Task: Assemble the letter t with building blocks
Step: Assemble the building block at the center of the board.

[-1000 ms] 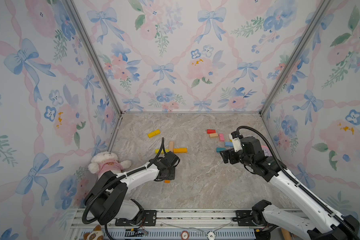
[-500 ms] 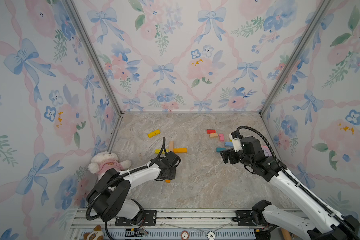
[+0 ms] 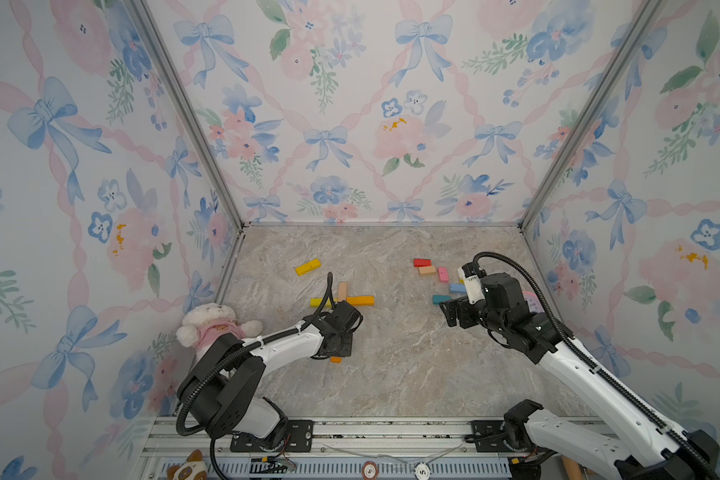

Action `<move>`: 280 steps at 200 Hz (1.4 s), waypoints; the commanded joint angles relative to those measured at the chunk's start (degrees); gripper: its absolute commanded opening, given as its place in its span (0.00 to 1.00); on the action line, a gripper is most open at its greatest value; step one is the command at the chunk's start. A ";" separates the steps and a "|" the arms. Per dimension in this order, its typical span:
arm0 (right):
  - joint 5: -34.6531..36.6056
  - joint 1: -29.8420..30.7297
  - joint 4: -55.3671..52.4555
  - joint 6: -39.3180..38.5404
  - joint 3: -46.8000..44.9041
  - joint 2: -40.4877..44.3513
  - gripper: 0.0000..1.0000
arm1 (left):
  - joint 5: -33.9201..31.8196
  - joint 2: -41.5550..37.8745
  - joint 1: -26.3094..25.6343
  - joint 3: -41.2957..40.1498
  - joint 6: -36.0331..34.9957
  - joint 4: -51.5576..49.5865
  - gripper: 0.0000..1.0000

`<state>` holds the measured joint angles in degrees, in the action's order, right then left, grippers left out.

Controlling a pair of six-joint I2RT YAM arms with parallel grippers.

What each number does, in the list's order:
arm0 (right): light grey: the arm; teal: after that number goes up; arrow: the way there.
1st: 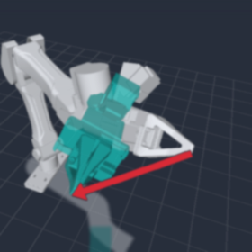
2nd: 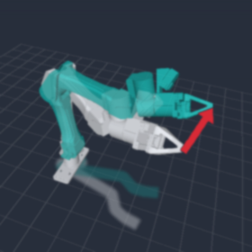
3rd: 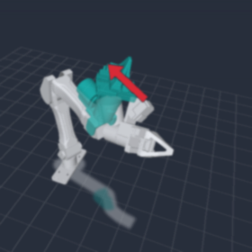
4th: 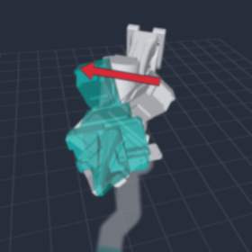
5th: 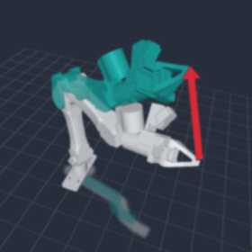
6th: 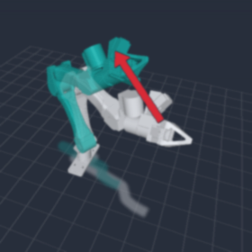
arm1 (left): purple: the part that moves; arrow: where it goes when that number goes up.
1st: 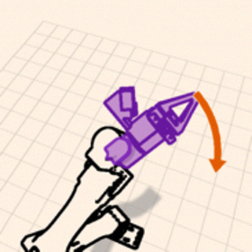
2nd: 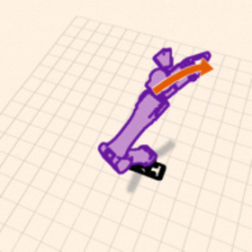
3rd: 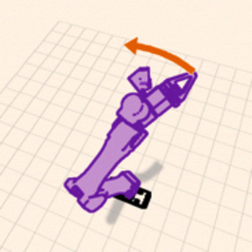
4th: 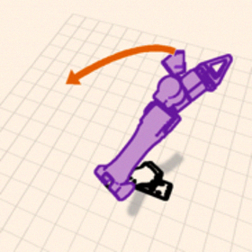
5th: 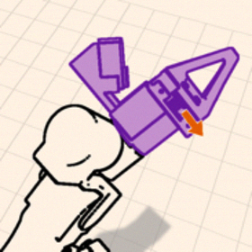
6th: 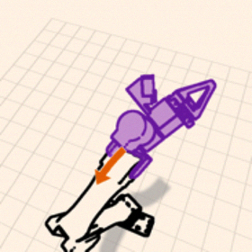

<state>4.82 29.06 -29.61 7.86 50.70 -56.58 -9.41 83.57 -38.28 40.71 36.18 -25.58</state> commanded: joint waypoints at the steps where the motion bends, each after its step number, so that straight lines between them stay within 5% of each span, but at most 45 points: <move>1: 0.81 0.75 -0.70 -0.40 0.42 0.38 0.96 | 0.01 2.47 0.31 0.37 -1.16 -0.87 0.31; 212: 0.89 0.91 -0.44 -0.36 0.10 0.45 0.96 | -1.05 2.85 1.59 0.06 -1.12 -0.72 0.36; 280: 0.92 0.91 -0.43 -0.33 0.03 0.29 0.96 | -0.80 -0.51 1.05 -0.86 0.26 -0.87 0.60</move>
<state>4.99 29.36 -29.61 7.86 50.68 -56.58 -10.04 84.79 -37.32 41.47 35.83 -24.67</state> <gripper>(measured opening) 0.963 0.579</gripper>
